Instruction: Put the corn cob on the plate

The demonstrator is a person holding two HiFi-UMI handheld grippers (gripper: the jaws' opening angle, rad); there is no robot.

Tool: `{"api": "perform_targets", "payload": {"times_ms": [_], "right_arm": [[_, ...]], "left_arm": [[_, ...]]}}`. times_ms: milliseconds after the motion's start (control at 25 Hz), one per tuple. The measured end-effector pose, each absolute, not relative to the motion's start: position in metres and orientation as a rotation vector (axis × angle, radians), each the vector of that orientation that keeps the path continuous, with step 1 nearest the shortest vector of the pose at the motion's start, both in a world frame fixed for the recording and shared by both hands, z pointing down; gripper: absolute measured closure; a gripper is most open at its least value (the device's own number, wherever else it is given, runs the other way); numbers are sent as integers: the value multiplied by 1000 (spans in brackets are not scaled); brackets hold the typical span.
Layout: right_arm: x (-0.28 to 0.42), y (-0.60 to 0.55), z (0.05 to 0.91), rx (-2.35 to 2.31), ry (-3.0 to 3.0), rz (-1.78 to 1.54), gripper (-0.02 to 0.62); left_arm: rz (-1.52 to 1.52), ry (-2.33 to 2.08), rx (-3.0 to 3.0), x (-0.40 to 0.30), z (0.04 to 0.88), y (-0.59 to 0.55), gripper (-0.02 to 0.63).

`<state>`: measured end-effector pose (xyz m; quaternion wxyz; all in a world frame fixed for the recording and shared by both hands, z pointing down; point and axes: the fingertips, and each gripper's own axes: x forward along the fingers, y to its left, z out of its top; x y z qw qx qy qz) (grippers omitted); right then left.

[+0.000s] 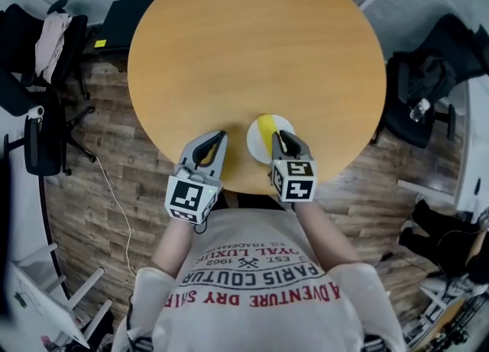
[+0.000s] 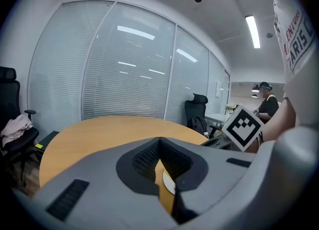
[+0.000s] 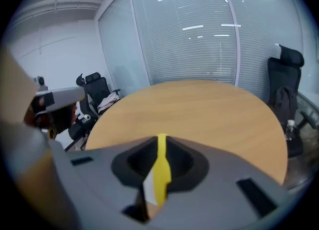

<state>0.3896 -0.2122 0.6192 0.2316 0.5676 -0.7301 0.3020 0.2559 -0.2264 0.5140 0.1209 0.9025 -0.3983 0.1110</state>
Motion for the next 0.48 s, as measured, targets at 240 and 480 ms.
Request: {"api": "perform_targets", "payload": {"times_ms": [240,480], "right_arm": [[389,-213,580,1655,-2065,765,558],[385,-213,517,1766,-2139,524,566]], "left_arm": [[298,-1107,2728,256,485,-232,574],[271,-1072,2815,250,454,-236,574]]}}
